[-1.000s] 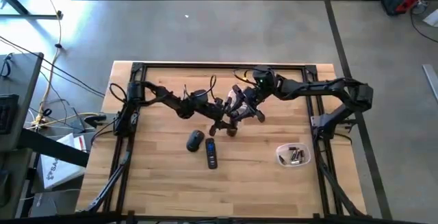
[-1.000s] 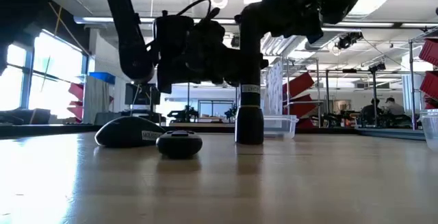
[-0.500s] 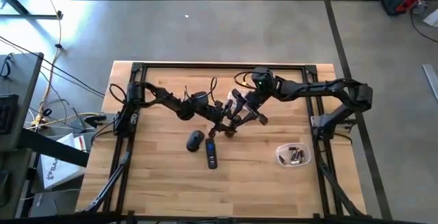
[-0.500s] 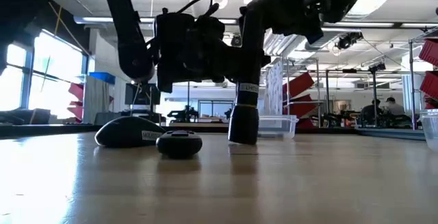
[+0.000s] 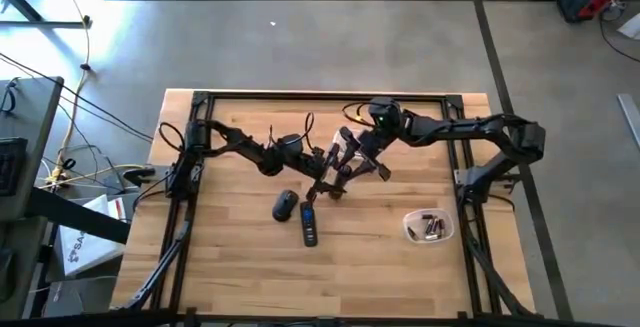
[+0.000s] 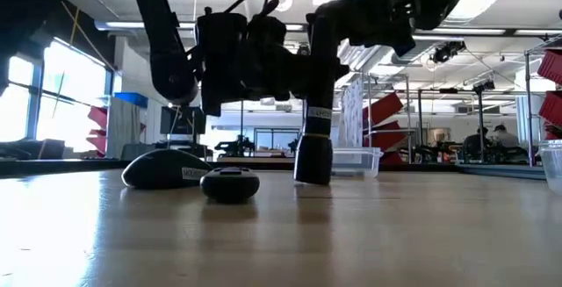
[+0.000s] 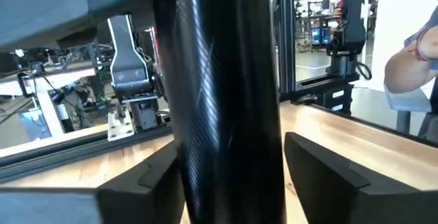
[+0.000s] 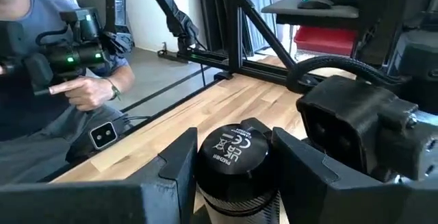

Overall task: Insert battery
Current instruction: Close the flashlight battery compartment

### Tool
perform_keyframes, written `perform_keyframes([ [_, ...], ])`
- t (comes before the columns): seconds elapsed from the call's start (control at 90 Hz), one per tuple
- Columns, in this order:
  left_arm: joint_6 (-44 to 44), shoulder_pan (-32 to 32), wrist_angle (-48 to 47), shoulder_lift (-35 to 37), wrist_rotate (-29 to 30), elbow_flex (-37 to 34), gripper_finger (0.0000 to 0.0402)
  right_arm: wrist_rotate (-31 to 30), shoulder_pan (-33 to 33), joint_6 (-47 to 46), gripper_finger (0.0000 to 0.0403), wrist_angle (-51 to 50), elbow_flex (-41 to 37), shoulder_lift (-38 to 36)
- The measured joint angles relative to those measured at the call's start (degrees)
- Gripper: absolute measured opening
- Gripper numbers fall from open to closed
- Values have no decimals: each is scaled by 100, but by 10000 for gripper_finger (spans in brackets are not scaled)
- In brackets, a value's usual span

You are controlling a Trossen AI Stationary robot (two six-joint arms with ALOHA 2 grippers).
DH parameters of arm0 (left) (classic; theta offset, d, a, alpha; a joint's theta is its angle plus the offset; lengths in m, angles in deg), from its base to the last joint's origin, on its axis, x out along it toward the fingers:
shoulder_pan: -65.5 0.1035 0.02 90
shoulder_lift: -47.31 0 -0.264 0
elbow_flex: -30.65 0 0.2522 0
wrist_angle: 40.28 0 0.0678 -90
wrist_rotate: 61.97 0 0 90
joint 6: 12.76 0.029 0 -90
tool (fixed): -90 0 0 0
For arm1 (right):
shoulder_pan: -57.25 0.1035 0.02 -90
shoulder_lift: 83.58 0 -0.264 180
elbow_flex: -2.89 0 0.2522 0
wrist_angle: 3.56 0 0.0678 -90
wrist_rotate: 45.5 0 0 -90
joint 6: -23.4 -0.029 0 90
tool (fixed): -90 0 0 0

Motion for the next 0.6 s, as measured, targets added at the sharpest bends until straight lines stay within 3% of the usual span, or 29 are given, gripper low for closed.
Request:
perform_keyframes([
  [0.267,-1,316,15,541,129,-695,217,-146,-33,-25,130,114,-2,4],
  [0.378,93,391,22,767,462,-1108,218,-248,-30,-134,130,237,-5,9],
  [0.6,102,169,16,601,938,-1332,218,-352,-28,-128,130,365,-11,13],
])
